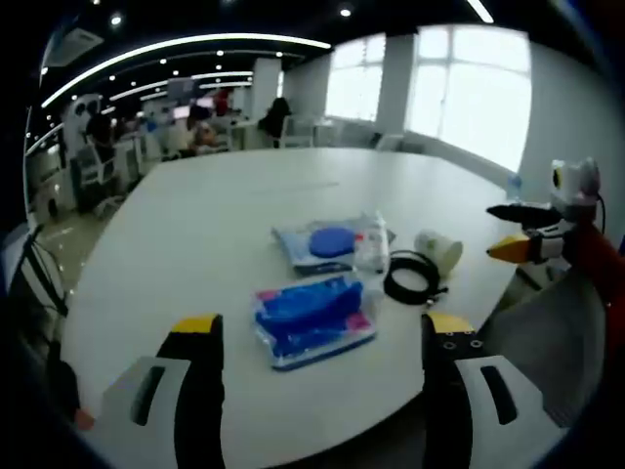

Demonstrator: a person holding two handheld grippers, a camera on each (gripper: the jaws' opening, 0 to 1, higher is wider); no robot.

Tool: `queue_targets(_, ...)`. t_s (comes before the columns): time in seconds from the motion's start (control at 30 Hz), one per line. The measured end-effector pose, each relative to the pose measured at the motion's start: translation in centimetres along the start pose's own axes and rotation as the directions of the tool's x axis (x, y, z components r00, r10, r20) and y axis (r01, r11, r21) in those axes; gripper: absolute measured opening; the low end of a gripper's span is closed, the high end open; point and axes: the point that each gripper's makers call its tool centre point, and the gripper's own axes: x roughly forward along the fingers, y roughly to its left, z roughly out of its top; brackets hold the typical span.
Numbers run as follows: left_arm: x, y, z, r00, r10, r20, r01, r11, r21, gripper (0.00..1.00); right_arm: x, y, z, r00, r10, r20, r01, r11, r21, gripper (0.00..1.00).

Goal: Arrange the tabletop items into an orderly group along one side of the table until the central work area is clear of visible clutter.

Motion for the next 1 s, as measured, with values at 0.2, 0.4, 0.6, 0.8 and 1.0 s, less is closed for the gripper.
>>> queue_targets(0.2,0.01,0.00,0.05,1.000,-0.001,0.004,0.001,1.000,0.000,0.79,0.03,0.02,-0.02,1.000,0.001,-0.001,-0.001,1.000,-0.003,0.99)
queue_targets(0.4,0.03,-0.06,0.01,1.000,-0.002,0.001,0.002,1.000,0.003,0.79,0.05,0.04,-0.07,1.000,0.002,-0.004,-0.002,1.000,-0.006,0.99)
queue_targets(0.6,0.08,-0.19,-0.09,1.000,-0.007,-0.006,0.007,1.000,0.007,0.79,0.03,0.02,-0.07,1.000,0.001,-0.004,-0.001,1.000,-0.006,0.99)
queue_targets(0.8,0.06,-0.26,-0.13,1.000,-0.008,-0.008,0.008,1.000,0.008,0.79,0.02,0.01,-0.05,1.000,0.000,-0.004,0.000,1.000,-0.005,0.99)
queue_targets(1.0,0.06,-0.31,-0.12,1.000,-0.010,-0.008,0.010,1.000,0.008,0.79,0.04,-0.01,-0.09,1.000,-0.001,-0.006,0.001,1.000,-0.008,0.99)
